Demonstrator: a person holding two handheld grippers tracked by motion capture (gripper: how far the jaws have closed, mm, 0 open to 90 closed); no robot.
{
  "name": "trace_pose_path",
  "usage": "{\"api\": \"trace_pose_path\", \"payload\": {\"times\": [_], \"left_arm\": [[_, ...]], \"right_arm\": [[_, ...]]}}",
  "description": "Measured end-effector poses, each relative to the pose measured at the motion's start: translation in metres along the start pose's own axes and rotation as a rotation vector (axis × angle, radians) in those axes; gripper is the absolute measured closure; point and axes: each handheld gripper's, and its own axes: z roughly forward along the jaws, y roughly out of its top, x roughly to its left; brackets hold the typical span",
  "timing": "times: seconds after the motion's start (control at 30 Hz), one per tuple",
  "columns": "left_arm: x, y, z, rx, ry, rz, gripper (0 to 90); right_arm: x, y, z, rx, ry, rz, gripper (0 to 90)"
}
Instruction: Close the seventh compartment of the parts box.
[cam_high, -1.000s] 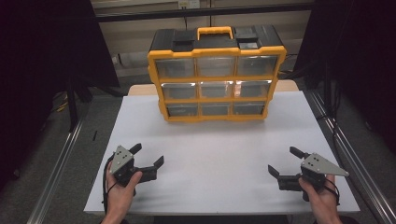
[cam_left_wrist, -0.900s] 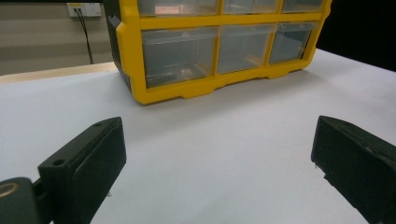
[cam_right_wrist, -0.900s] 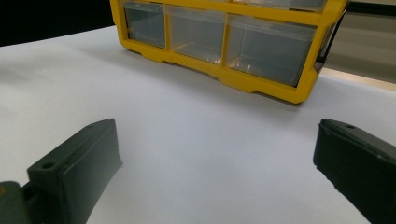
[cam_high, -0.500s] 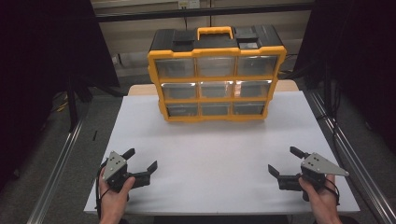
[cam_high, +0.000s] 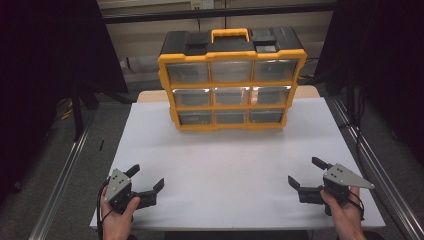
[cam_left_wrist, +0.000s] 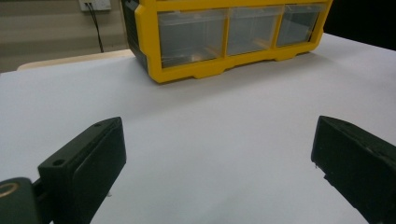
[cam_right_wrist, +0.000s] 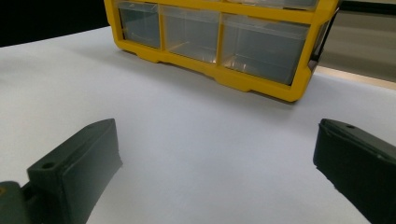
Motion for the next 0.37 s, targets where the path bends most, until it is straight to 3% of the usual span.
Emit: {"api": "trace_pose_path", "payload": {"times": [0.03, 0.37], "left_arm": [[0.0003, -0.0002, 0.0013, 0.002, -0.017, -0.004, 3.1], [-0.0021, 0.0016, 0.0068, 0.014, -0.031, -0.008, 3.1]], "right_arm": [[0.0, 0.0, 0.0, 0.0, 0.0, 0.0, 0.3], [0.0001, -0.0001, 0.001, 0.006, -0.002, 0.0, 0.3]]}}
